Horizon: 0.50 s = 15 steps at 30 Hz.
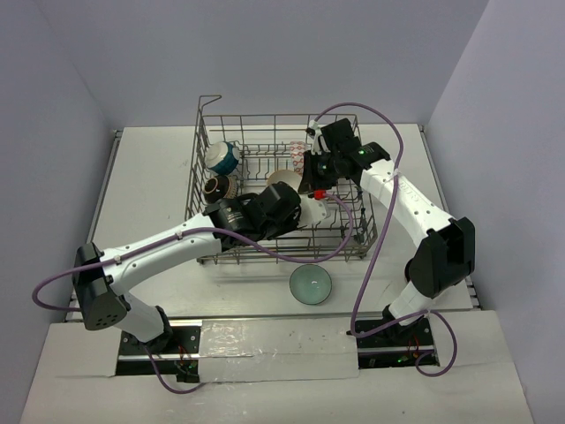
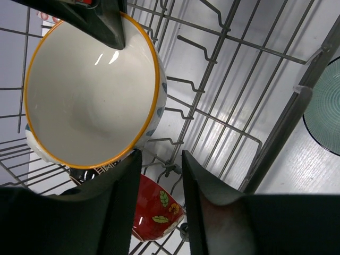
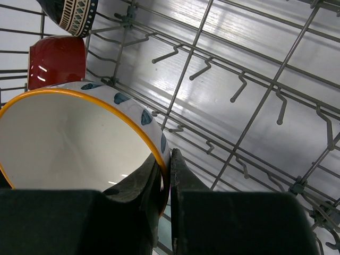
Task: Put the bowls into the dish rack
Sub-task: Pass from the right arm to the left
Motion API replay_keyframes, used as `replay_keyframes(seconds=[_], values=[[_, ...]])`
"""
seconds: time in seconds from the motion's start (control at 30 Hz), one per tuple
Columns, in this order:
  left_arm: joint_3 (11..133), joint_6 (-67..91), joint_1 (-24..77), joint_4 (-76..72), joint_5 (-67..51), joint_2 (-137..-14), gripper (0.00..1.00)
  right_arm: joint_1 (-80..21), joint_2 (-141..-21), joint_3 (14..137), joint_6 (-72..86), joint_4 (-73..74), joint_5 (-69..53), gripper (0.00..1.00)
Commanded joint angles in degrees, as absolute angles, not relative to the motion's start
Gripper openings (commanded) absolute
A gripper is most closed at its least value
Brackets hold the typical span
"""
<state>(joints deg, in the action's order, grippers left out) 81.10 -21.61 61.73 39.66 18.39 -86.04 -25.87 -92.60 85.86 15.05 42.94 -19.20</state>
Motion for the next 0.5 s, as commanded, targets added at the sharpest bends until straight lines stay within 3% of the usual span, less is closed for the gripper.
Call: replay_keyframes(seconds=[0.0,0.07,0.2,0.3,0.47], values=[[82.27,-23.64,61.61,32.26,19.68,-88.06,0.40,-27.25,-90.62,86.31,14.24,44.38,-26.19,0.00],[82.62,-23.82,61.52,32.17,19.69,-89.11,0.34,-27.33,-90.18,86.22,14.24,44.21,-26.37,0.00],[82.97,-24.08,61.26,31.47,19.78,-90.00,0.36,-27.33,-89.56,86.13,13.98,44.12,-26.81,0.00],[82.97,-24.17,60.82,31.46,19.60,-90.35,0.32,-27.33,-89.12,86.04,13.97,44.03,-27.07,0.00],[82.79,-24.08,60.47,31.29,19.86,-90.18,0.08,-27.33,-89.12,85.87,13.97,43.94,-26.89,0.00]])
